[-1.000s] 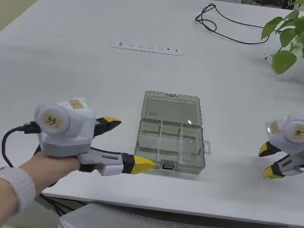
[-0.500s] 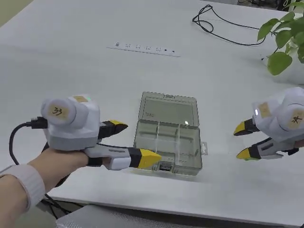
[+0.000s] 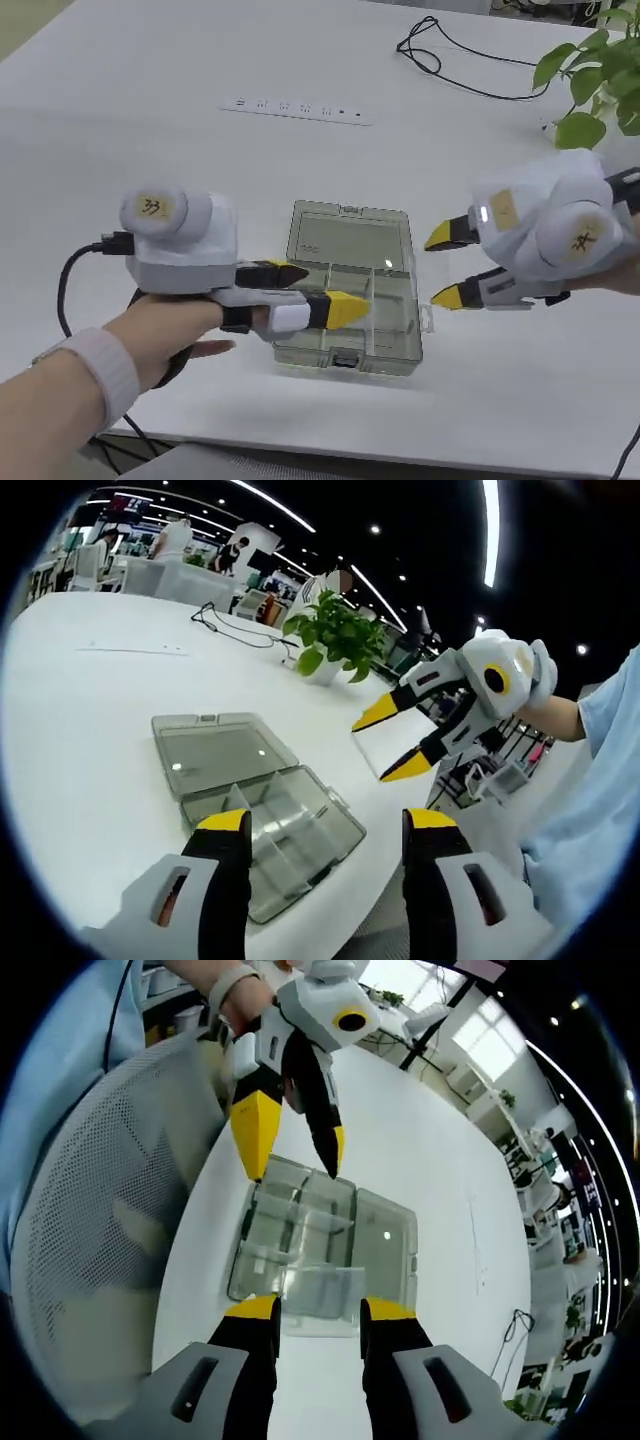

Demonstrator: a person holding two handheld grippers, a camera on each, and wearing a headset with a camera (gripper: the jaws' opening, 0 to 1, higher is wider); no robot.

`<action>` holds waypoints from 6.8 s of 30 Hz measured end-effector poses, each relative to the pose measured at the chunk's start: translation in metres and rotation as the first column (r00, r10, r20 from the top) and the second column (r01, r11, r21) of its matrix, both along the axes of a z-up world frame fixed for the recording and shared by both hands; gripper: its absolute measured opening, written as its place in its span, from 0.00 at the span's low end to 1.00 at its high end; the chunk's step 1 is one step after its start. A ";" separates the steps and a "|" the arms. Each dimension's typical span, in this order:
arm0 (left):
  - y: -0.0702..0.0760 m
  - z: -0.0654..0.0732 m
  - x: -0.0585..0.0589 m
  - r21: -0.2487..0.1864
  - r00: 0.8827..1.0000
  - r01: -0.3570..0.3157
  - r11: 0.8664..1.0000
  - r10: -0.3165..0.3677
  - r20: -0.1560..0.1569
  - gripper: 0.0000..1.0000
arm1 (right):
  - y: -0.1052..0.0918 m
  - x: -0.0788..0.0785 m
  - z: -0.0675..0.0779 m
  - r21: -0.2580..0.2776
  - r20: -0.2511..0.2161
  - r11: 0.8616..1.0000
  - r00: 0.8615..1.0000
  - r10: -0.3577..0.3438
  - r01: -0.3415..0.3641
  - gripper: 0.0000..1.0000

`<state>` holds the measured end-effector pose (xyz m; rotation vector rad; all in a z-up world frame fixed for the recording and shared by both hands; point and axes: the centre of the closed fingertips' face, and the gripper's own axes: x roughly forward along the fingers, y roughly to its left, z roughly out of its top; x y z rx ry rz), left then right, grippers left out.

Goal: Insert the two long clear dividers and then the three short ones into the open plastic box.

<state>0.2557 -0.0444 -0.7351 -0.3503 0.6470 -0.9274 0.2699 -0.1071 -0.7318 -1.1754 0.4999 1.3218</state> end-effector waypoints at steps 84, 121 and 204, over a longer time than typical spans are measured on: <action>-0.025 0.021 -0.040 0.069 0.894 0.347 0.935 -0.352 0.278 0.00 | 0.046 -0.055 0.029 0.020 -0.561 0.996 0.823 0.087 -0.091 0.02; 0.033 -0.018 -0.021 0.246 0.946 0.145 0.958 -0.207 0.251 0.61 | 0.007 0.001 -0.014 -0.213 -0.377 0.972 0.909 -0.177 0.101 0.02; 0.067 -0.033 -0.021 0.275 0.970 0.027 0.961 -0.092 0.225 0.92 | 0.010 -0.005 -0.081 -0.331 -0.395 0.940 0.892 -0.220 0.085 0.02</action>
